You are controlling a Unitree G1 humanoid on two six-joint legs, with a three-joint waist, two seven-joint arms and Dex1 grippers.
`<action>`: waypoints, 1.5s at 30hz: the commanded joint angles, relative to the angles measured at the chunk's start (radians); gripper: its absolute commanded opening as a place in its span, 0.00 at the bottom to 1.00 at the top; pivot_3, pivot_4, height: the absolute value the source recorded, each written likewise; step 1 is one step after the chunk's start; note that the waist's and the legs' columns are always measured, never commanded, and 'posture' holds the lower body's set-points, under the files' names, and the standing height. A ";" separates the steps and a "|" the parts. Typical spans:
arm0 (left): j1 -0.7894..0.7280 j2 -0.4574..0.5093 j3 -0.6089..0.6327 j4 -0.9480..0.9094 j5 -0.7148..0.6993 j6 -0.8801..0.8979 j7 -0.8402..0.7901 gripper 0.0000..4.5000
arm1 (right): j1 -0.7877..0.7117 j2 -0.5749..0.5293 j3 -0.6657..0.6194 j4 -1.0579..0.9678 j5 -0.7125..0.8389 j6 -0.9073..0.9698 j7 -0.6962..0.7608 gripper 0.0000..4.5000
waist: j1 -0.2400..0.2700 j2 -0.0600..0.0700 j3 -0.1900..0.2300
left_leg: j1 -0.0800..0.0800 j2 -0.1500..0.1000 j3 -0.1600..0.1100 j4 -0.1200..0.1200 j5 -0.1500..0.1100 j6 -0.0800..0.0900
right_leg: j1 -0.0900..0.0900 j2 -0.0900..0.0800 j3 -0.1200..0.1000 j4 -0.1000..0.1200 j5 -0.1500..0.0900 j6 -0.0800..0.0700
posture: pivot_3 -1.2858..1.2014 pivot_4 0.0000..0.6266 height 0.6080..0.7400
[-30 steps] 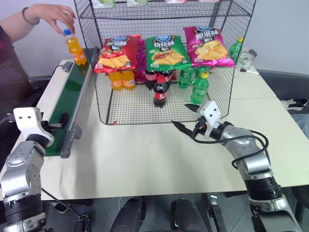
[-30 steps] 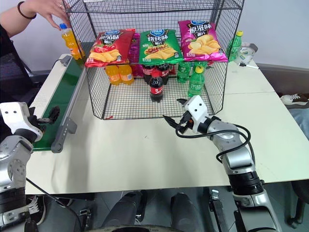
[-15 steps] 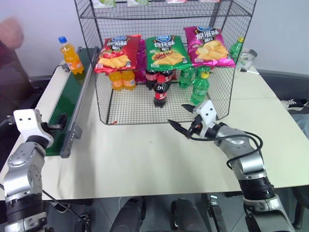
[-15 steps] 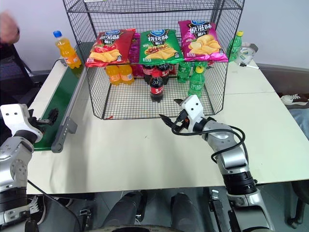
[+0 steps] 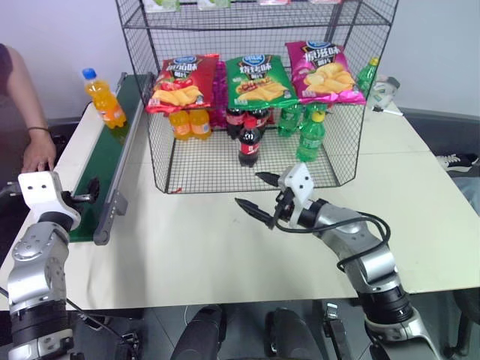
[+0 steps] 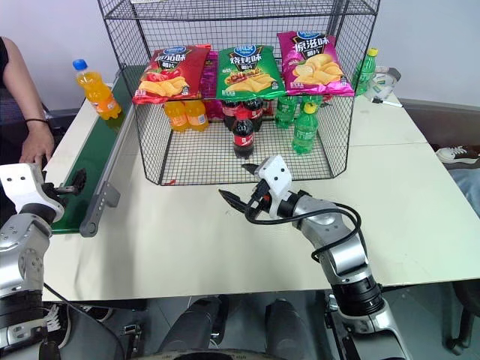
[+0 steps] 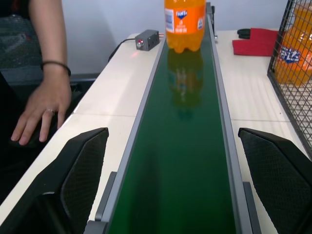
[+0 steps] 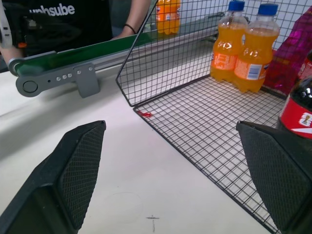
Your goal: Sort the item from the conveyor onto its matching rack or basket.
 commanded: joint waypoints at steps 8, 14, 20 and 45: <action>-0.016 0.013 0.025 0.020 0.007 -0.050 0.005 0.99 | -0.008 0.010 0.023 -0.050 -0.001 -0.033 -0.005 1.00 | 0.000 0.000 0.000 | 0.000 0.000 0.000 0.000 0.000 0.000 | 0.000 0.000 0.000 0.000 0.000 0.000 | 0.52 0.24 1.00; -0.017 0.004 0.025 0.033 0.006 -0.113 0.002 0.99 | -0.014 0.014 0.033 -0.041 -0.001 -0.037 -0.009 1.00 | 0.000 0.000 0.000 | 0.000 0.000 0.000 0.000 0.000 0.000 | 0.000 0.000 0.000 0.000 0.000 0.000 | 0.52 0.24 1.00; -0.028 0.006 0.025 0.050 0.000 -0.158 -0.008 0.99 | -0.014 0.013 0.036 -0.040 -0.001 -0.037 -0.007 1.00 | 0.000 0.000 0.000 | 0.000 0.000 0.000 0.000 0.000 0.000 | 0.000 0.000 0.000 0.000 0.000 0.000 | 0.52 0.24 1.00; -0.052 0.019 0.038 0.047 -0.020 -0.195 -0.022 0.99 | -0.016 0.014 0.053 -0.044 0.002 -0.035 -0.003 1.00 | -0.001 0.000 0.000 | 0.000 0.000 0.000 0.000 0.000 0.000 | 0.000 0.000 0.000 0.000 0.000 0.000 | 0.52 0.24 1.00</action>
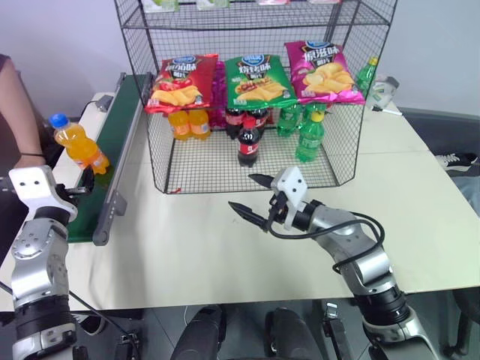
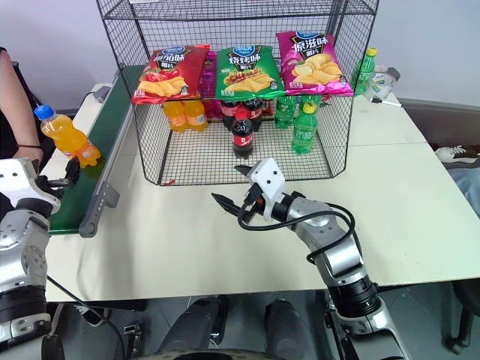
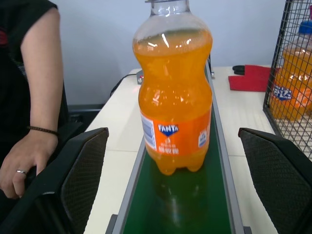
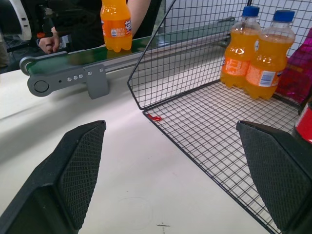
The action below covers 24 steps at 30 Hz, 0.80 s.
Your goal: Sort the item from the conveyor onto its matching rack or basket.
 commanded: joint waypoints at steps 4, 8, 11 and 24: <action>-0.015 0.025 0.034 -0.031 -0.009 -0.021 -0.003 0.99 | -0.012 0.010 0.002 -0.044 0.005 -0.017 0.000 1.00 | 0.000 0.000 0.000 | 0.000 0.000 0.000 0.000 0.000 0.000 | 0.000 0.000 0.000 0.000 0.000 0.000 | 0.52 0.24 1.00; -0.020 0.027 0.034 -0.035 -0.010 -0.019 -0.002 0.99 | -0.009 0.010 0.004 -0.049 0.006 -0.015 0.001 1.00 | 0.000 0.000 0.000 | 0.000 0.000 0.000 0.000 0.000 0.000 | 0.000 0.000 0.000 0.000 0.000 0.000 | 0.52 0.24 1.00; -0.023 0.027 0.034 -0.036 -0.010 -0.018 -0.002 0.99 | -0.008 0.010 0.005 -0.049 0.006 -0.015 0.001 1.00 | 0.000 0.000 0.000 | 0.000 0.000 0.000 0.000 0.000 0.000 | 0.000 0.000 0.000 0.000 0.000 0.000 | 0.52 0.24 1.00; -0.007 0.030 0.046 -0.063 -0.008 -0.009 0.005 0.51 | -0.009 0.014 0.012 -0.048 0.007 -0.018 -0.001 1.00 | 0.001 0.000 0.000 | 0.000 0.000 0.000 0.000 0.000 0.000 | 0.000 0.000 0.000 0.000 0.000 0.000 | 0.52 0.24 1.00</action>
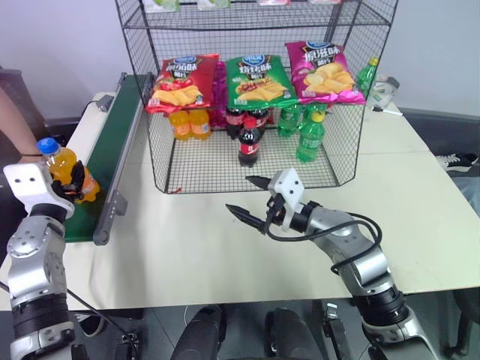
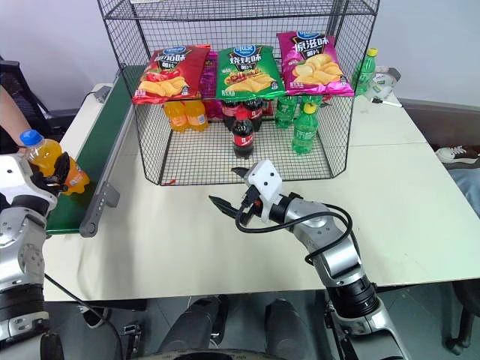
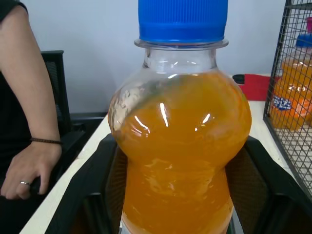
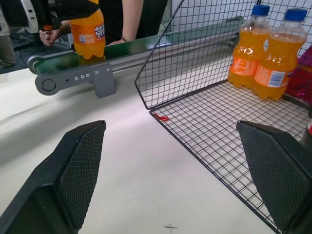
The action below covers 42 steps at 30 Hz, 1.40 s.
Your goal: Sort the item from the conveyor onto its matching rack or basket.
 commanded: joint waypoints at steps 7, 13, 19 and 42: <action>-0.036 0.047 0.059 -0.153 -0.073 0.011 -0.026 0.51 | -0.015 0.011 -0.005 -0.042 0.006 -0.021 0.002 1.00 | 0.000 -0.001 0.000 | 0.000 0.000 0.000 0.000 0.000 0.000 | 0.000 0.000 0.000 0.000 0.000 0.000 | 0.52 0.24 1.00; -0.115 0.077 -0.002 -0.296 -0.150 0.129 -0.068 0.51 | -0.035 -0.019 -0.048 -0.025 0.012 -0.024 0.014 1.00 | 0.001 -0.002 0.000 | -0.001 0.000 -0.001 0.001 0.000 0.000 | 0.000 0.000 -0.001 0.000 0.000 0.000 | 0.52 0.24 1.00; -0.132 0.046 -0.155 -0.422 -0.188 0.238 -0.135 0.51 | -0.065 -0.068 -0.112 -0.006 0.017 -0.026 0.029 1.00 | -0.001 -0.002 0.000 | 0.000 0.000 0.000 0.001 0.000 0.000 | 0.001 0.000 -0.001 0.000 0.000 0.000 | 0.52 0.24 1.00; -0.524 -0.350 -0.382 0.539 0.147 -0.302 -0.018 0.51 | -0.027 -0.087 -0.146 -0.045 0.001 -0.021 -0.017 1.00 | 0.018 -0.002 0.001 | -0.001 -0.001 0.000 0.003 0.000 0.000 | 0.005 0.001 -0.002 0.000 0.000 0.001 | 0.52 0.24 1.00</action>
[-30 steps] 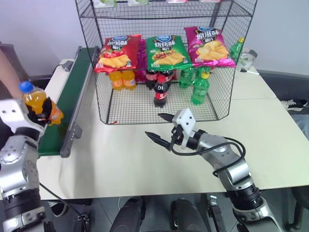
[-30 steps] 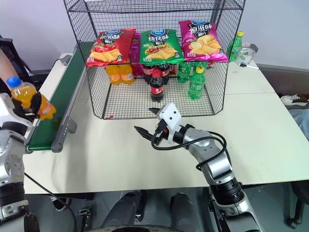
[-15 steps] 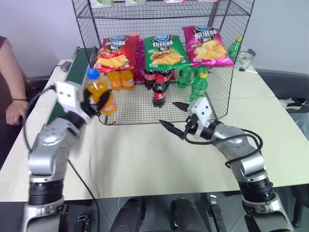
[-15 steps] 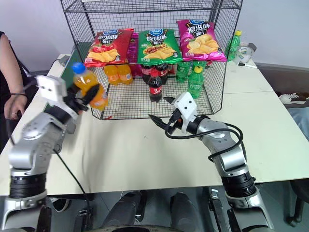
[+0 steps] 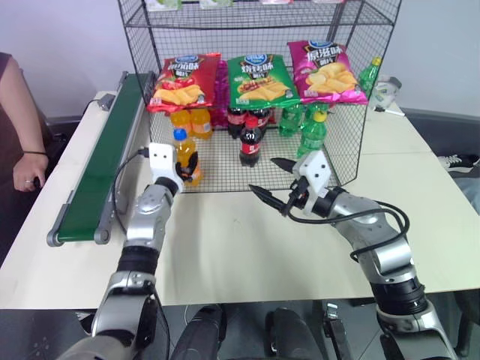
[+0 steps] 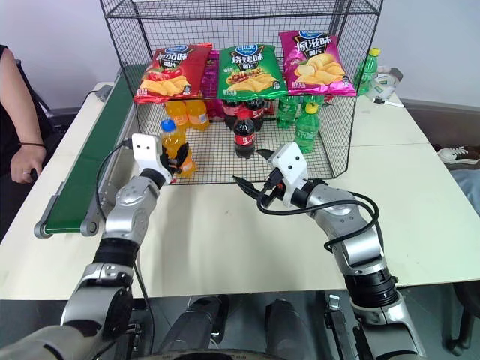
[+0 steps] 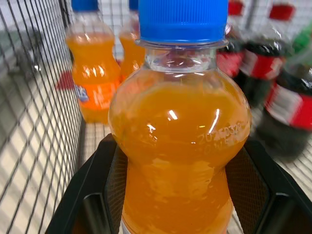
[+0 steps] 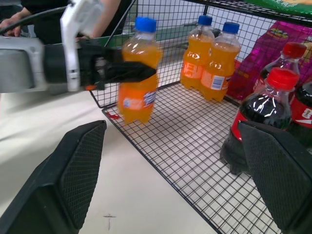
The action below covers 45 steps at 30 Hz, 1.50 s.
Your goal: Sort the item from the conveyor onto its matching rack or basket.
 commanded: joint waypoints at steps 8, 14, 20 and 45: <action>-0.198 -0.014 0.035 0.394 0.027 -0.262 -0.057 0.51 | 0.007 -0.004 -0.022 -0.064 0.000 -0.012 -0.029 1.00 | -0.003 0.000 0.000 | 0.000 0.000 0.000 0.000 0.000 0.000 | 0.000 0.001 0.000 0.000 0.000 0.000 | 0.52 0.24 1.00; -0.214 -0.021 0.057 0.466 0.007 -0.268 -0.098 0.62 | 0.009 -0.004 -0.021 -0.067 0.001 -0.012 -0.034 1.00 | -0.002 0.000 0.000 | 0.000 0.000 0.000 0.001 0.000 0.000 | 0.000 0.001 0.000 0.001 0.000 0.000 | 0.52 0.24 1.00; -0.198 -0.015 0.071 0.431 0.006 -0.273 -0.116 0.99 | 0.004 -0.002 -0.017 -0.059 0.001 -0.016 -0.031 1.00 | -0.002 0.000 0.000 | 0.000 0.000 0.000 0.001 0.000 0.000 | 0.000 0.001 0.000 0.001 0.000 0.000 | 0.52 0.24 1.00; 0.315 0.341 0.119 -0.647 -0.187 0.392 -0.319 0.99 | 0.007 -0.091 -0.074 -0.063 0.043 0.021 0.037 1.00 | -0.019 0.001 0.000 | 0.001 0.001 0.000 0.000 0.000 0.000 | 0.000 0.000 0.001 0.002 0.000 0.000 | 0.52 0.24 1.00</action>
